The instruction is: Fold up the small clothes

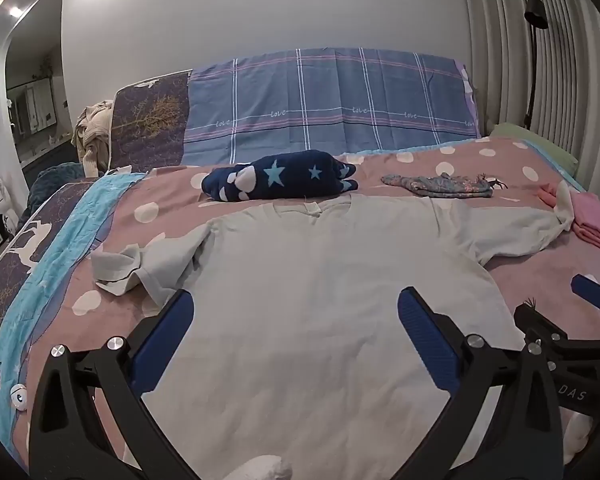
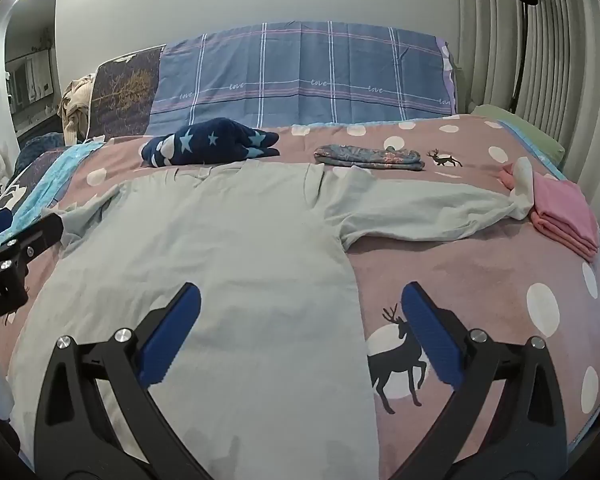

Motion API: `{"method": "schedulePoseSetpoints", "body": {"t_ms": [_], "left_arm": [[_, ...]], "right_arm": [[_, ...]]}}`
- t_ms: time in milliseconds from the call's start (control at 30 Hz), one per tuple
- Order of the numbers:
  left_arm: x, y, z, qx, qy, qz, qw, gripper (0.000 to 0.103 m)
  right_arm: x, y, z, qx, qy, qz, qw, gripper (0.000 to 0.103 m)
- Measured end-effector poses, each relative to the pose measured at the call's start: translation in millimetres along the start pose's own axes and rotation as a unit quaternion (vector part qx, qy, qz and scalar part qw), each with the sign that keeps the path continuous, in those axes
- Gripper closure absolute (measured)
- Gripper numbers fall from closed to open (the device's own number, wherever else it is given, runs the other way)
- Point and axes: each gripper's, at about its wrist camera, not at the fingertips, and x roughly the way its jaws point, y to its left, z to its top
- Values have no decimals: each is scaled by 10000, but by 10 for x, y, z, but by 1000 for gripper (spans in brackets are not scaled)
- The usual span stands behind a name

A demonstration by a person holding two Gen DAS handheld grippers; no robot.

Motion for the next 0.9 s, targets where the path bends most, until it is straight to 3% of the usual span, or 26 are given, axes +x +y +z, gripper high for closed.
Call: {"method": "schedulePoseSetpoints", "body": {"t_ms": [467,633,767,900], "left_arm": [[97,-11,-107,205,54,4,9998,1],[154,-13,-202,251,94,-247,9993,1],[177,44,-247,9,10,-580,9983,1],[217,27,-271,234,-10,-448,9987,1]], "right_arm": [[24,26,12,-49,109,-40,9999,2],[-23,21,27,-8,26,-109,9999,2],[-65,7,40,33,-52,-210,9998,2],[-105,8,51,28,-139,-283,9995,2]]}}
